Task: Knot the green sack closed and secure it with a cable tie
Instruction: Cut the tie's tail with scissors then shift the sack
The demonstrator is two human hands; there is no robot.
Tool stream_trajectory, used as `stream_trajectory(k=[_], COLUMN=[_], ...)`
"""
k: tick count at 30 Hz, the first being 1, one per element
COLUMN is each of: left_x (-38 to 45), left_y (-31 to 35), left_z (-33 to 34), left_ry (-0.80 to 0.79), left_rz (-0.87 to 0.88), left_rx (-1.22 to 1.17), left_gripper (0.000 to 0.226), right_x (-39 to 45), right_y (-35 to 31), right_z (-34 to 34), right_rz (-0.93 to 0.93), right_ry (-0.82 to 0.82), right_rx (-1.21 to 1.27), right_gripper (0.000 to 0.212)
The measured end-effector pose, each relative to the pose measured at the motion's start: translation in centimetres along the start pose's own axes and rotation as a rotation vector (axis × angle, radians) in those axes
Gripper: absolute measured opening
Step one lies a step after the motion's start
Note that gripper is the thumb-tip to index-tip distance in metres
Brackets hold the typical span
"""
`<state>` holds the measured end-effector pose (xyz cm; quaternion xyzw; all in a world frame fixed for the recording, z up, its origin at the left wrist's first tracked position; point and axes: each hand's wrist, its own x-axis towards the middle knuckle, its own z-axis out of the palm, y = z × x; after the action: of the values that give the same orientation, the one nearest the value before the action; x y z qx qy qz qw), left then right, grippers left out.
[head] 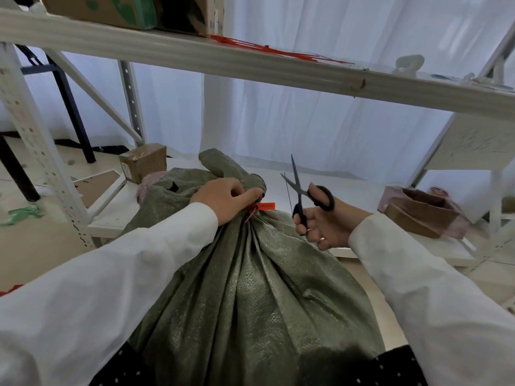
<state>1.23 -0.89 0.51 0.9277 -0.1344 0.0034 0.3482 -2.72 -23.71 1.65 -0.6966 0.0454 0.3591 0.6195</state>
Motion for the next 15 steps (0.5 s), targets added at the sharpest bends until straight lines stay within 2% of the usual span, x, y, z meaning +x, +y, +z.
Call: stream_trajectory(k=[2,4,7,13,15], left_x=[-0.3,-0.6,-1.0,-0.9,-1.0], left_y=[-0.1,-0.4,-0.3,-1.5,-2.0], left_z=[0.4,1.5,1.6,1.3,1.3], left_ry=[-0.151,-0.262,-0.246,-0.335,-0.357], left_rz=[-0.027,-0.018,-0.014,-0.01,-0.015], left_rx=[0.094,0.1,-0.039,-0.102,-0.129], left_gripper=[0.044,0.034,0.024,0.04,0.039], right_x=[0.0,0.1,0.3,0.4,0.5], right_y=[0.3,0.5,1.1,1.8,1.9], right_z=[-0.2,-0.2,-0.1,-0.1,0.0], right_rz=[0.028,0.057,0.094,0.107,0.122], right_ry=[-0.063,-0.09,-0.096,-0.149,-0.157], right_rx=[-0.051,-0.122,-0.241,-0.323,-0.338], right_gripper=[0.086,0.086,0.088,0.086,0.086])
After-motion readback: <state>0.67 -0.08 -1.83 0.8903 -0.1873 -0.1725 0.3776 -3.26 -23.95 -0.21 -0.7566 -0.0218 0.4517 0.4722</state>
